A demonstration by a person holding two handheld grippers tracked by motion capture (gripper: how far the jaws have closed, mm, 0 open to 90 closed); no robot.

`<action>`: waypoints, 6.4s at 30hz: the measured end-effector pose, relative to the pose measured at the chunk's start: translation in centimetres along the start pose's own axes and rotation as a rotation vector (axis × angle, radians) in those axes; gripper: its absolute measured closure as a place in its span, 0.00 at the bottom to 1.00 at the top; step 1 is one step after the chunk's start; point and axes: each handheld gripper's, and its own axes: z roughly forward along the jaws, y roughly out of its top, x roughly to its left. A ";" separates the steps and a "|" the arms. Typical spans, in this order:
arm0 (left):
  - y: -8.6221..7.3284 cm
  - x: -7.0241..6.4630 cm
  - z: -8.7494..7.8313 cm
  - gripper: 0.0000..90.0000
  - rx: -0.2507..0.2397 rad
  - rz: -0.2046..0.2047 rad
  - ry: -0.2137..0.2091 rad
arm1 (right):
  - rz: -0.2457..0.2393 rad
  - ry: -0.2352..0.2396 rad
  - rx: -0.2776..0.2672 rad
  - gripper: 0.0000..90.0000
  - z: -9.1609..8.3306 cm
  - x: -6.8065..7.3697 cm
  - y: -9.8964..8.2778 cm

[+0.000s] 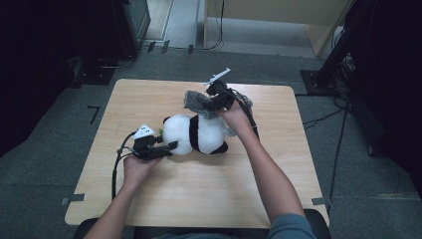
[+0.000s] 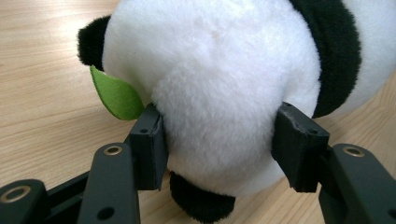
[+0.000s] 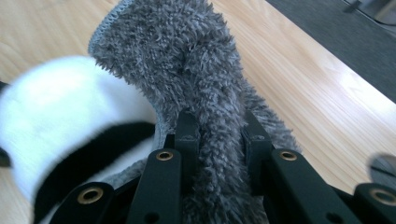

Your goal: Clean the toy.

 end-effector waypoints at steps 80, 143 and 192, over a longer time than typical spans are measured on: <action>0.1 -0.3 -0.2 0.47 -0.003 0.000 0.019 | -0.051 0.099 -0.128 0.82 -1.8 4.6 0.3; 0.1 -0.3 -0.2 0.49 -0.015 -0.012 0.021 | -0.046 0.107 -0.153 0.85 -0.3 7.0 1.1; 0.1 -0.6 -0.2 0.50 -0.013 -0.006 0.041 | 0.073 0.025 -0.251 0.84 -5.0 0.8 -7.3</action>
